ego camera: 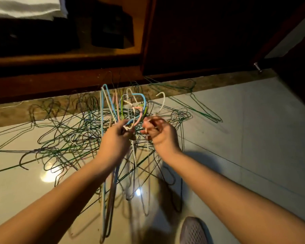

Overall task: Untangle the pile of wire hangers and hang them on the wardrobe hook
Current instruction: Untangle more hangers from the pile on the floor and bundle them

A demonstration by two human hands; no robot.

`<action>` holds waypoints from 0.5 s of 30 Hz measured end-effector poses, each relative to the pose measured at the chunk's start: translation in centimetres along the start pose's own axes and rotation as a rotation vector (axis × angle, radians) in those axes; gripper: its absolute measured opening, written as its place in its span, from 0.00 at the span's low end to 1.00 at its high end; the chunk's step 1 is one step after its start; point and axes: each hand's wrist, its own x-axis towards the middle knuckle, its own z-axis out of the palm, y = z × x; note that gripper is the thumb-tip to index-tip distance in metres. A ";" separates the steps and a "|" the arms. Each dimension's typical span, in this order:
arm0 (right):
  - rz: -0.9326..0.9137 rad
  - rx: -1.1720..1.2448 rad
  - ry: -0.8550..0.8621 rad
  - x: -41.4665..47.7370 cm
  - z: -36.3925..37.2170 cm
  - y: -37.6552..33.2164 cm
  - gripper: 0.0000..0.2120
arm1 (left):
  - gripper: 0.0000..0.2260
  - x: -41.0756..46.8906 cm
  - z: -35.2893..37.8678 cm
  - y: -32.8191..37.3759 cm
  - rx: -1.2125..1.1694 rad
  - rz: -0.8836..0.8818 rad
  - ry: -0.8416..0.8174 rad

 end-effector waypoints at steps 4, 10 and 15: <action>-0.038 0.173 -0.035 -1.1 0.8 -1.4 0.12 | 0.11 -1.1 1.4 1.2 -0.269 -0.004 -0.018; -0.083 0.072 -0.105 -2.8 0.0 -0.2 0.19 | 0.10 -1.4 1.6 0.6 -0.259 0.032 -0.061; -0.066 0.037 -0.190 -2.6 0.2 1.7 0.17 | 0.12 -1.6 1.2 1.0 -0.408 0.015 -0.020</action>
